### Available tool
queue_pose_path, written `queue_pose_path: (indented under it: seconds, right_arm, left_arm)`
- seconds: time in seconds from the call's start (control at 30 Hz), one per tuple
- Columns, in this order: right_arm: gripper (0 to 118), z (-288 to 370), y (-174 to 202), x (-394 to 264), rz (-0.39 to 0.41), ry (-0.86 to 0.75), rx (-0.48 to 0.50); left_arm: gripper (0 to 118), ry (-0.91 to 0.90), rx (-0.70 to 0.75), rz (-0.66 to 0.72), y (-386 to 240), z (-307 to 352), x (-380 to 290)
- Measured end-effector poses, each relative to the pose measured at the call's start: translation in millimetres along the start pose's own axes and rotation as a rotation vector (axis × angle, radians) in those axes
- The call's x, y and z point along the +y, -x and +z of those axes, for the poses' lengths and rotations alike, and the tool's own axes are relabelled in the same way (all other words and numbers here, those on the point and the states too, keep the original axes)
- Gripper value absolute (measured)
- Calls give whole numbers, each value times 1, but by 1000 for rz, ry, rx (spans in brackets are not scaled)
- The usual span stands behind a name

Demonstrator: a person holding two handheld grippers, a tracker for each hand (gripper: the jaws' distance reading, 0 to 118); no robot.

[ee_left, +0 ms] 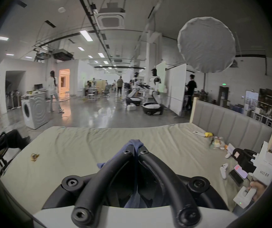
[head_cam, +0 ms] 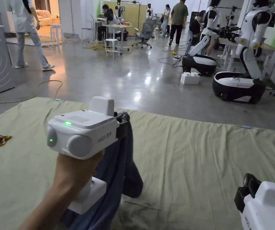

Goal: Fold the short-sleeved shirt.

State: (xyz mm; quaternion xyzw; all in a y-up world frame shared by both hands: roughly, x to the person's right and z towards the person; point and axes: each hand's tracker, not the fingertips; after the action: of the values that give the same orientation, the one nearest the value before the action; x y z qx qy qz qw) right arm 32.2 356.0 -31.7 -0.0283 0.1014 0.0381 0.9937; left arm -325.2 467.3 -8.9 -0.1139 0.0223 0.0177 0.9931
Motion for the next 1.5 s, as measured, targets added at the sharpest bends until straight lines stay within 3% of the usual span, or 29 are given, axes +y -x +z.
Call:
queue_pose_path:
  seconds: [0.23, 0.53, 0.6, 0.7, 0.77, 0.93, 1.13, 1.33, 1.4, 1.47, 1.5]
  right_arm:
    - [0, 15, -43, -3, -16, 4, -81]
    - [0, 27, -80, -19, -32, 44, -155]
    - [0, 28, -82, -24, -35, 58, -158]
    - [0, 26, -82, -32, -43, 83, -152]
    - [0, 25, -79, -37, -62, 116, -140]
    - [0, 21, -66, -38, -48, 119, -107]
    - [0, 13, -50, -26, -49, 105, -57]
    - [0, 7, -31, -16, -25, 82, -20]
    - [0, 5, -24, -14, -11, 73, -8]
    - [0, 4, -17, -12, 4, 64, -4]
    - [0, 3, -14, -12, 18, 51, -3]
  left_arm:
    - [3, 77, -210, -6, -103, -55, -30]
    - [5, 302, -359, -83, -198, -75, -146]
    - [23, 327, -356, -69, -205, -74, -169]
    - [63, 363, -358, -41, -203, -67, -183]
    - [66, 376, -362, -39, -201, -61, -191]
    - [66, 288, -297, -53, -176, -48, -187]
    - [67, 60, -163, 38, -116, -11, -144]
    - [62, -20, 35, 25, -63, 19, -126]
    - [44, -38, 110, 14, -50, 23, -119]
    - [13, -38, 211, 3, -37, 29, -119]
    - [11, -37, 254, 11, -33, 30, -118]
